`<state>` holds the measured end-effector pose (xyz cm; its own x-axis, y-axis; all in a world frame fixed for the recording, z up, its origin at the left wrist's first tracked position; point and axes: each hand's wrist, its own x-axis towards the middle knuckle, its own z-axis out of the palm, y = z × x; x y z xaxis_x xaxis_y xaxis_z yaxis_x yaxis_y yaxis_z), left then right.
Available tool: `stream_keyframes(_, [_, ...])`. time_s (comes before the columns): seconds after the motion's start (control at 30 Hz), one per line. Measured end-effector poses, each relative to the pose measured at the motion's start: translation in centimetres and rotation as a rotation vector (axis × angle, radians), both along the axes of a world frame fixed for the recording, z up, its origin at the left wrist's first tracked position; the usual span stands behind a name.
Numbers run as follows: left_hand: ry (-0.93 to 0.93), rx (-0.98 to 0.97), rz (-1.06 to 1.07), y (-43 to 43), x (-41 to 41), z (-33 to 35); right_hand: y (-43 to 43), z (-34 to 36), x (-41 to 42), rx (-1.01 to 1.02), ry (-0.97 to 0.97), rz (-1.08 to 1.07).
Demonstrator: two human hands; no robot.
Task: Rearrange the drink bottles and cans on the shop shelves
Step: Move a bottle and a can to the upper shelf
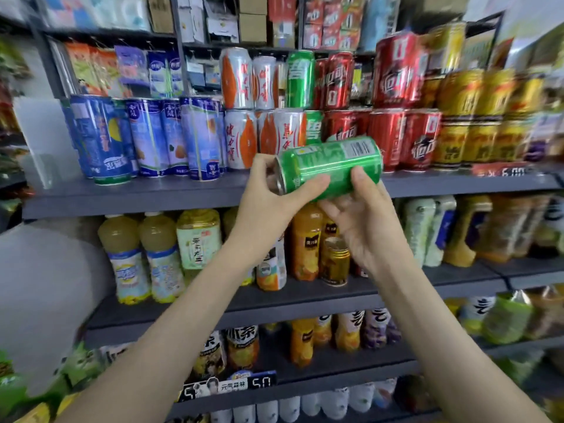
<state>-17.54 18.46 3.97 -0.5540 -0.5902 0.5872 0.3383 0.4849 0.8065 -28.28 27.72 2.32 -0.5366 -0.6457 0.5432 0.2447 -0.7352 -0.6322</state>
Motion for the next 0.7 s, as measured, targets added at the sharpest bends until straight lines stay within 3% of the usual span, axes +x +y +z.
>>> stream_keyframes(0.17, [-0.206, -0.22, 0.207, -0.9, -4.7, 1.4, 0.7, 4.4, -5.1, 0.134, 0.208, -0.337])
stream_keyframes(0.3, [-0.185, -0.258, 0.463, -4.3, -6.4, 2.7, -1.4, 6.5, -8.5, 0.291, 0.359, -0.531])
stream_keyframes(0.4, [-0.301, -0.245, 0.541, -6.3, -7.2, 3.7, -4.1, 7.2, -10.2, 0.447, 0.474, -0.671])
stream_keyframes(0.53, [-0.489, -0.235, 0.55, -7.0, -8.2, 4.9, -7.6, 7.3, -11.2, 0.517, 0.554, -0.703])
stream_keyframes(0.7, [-0.527, -0.236, 0.492, -8.0, -8.8, 5.0, -8.7, 7.2, -11.5, 0.6, 0.668, -0.662])
